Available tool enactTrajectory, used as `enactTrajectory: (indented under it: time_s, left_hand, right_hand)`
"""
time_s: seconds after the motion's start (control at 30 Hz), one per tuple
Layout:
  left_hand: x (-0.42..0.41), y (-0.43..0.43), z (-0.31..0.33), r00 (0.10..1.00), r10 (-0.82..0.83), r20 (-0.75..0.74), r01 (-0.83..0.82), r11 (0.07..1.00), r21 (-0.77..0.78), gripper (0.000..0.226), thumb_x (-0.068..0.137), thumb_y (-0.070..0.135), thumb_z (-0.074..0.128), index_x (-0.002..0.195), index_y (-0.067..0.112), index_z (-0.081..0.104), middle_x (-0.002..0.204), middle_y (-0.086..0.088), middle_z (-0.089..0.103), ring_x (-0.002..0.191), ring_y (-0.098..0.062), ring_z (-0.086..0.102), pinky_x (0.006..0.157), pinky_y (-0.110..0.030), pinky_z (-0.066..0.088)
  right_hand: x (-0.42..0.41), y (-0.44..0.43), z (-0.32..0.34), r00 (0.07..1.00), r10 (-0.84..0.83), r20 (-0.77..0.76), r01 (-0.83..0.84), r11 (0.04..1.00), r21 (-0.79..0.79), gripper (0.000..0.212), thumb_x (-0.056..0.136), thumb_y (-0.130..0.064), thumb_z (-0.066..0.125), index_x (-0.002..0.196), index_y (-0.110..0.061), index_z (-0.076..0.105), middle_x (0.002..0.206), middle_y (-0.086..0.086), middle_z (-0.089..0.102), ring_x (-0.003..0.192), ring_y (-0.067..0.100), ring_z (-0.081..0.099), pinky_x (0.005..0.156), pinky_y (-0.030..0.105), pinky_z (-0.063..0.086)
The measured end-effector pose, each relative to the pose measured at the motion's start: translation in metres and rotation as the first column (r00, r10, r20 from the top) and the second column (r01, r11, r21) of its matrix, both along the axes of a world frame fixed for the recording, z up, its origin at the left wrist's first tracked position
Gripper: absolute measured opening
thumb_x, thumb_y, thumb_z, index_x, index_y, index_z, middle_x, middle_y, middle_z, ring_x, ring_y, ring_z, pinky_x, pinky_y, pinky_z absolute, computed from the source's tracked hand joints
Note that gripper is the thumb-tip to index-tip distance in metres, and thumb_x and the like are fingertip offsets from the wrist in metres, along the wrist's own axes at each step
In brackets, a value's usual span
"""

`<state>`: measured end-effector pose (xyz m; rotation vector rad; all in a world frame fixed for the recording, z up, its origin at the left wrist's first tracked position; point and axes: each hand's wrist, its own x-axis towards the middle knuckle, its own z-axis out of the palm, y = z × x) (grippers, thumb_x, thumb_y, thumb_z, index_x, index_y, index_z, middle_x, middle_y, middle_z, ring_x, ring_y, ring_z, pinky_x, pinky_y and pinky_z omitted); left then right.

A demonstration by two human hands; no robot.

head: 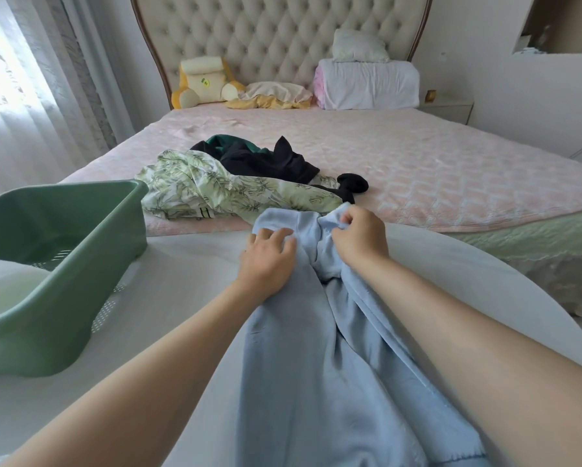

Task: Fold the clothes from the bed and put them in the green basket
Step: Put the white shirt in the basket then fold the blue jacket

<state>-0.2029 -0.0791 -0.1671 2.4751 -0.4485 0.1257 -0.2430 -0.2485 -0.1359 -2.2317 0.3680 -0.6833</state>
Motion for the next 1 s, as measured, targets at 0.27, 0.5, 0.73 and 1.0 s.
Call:
enactTrajectory:
  time_s: [0.27, 0.5, 0.73, 1.0]
  left_hand:
    - [0.021, 0.028, 0.013, 0.914, -0.025, -0.404, -0.252, 0.745, -0.617, 0.039, 0.095, 0.046, 0.055, 0.123, 0.020, 0.050, 0.107, 0.006, 0.060, 0.095, -0.009, 0.057, 0.077, -0.024, 0.045]
    - [0.056, 0.040, 0.003, 0.923, 0.167, -0.346, -0.280, 0.908, -0.310, 0.028, 0.094, 0.017, 0.051, 0.120, 0.008, 0.057, 0.111, -0.010, 0.064, 0.098, -0.027, 0.059, 0.081, -0.035, 0.049]
    - [0.060, 0.023, 0.016, 0.820, -0.072, 0.568, 0.126, 0.990, -0.056, 0.024, 0.080, 0.000, 0.049, 0.094, 0.011, 0.065, 0.097, -0.006, 0.059, 0.090, -0.027, 0.053, 0.076, -0.036, 0.042]
    - [0.089, -0.002, -0.003, 0.939, -0.273, -0.207, 0.341, 0.812, 0.473, 0.075, 0.088, 0.052, 0.030, 0.158, 0.033, 0.011, 0.166, 0.007, 0.001, 0.153, -0.019, -0.004, 0.122, -0.051, 0.004]
  right_hand:
    - [0.016, 0.063, -0.004, 0.825, 0.562, -0.063, -0.486, 0.762, 0.428, 0.032, 0.090, 0.000, 0.055, 0.104, -0.028, 0.047, 0.131, 0.002, 0.056, 0.090, 0.027, 0.072, 0.085, 0.042, 0.057]
    - [0.018, 0.020, -0.013, 0.904, 0.357, -0.236, -0.413, 0.873, -0.260, 0.042, 0.080, -0.028, 0.077, 0.119, -0.028, 0.062, 0.127, -0.010, 0.059, 0.115, 0.013, 0.056, 0.099, 0.031, 0.043]
    - [0.044, 0.028, -0.030, 0.793, 0.298, -0.531, -0.533, 0.762, -0.368, 0.115, 0.061, -0.080, 0.030, 0.160, -0.027, 0.008, 0.168, -0.004, 0.006, 0.154, 0.017, 0.009, 0.122, 0.047, 0.016]
    - [0.057, 0.008, -0.037, 0.737, 0.170, -0.654, -0.476, 0.818, -0.323, 0.083, 0.095, -0.054, 0.037, 0.161, -0.026, -0.006, 0.169, -0.004, -0.009, 0.155, 0.015, -0.005, 0.123, 0.049, 0.005]
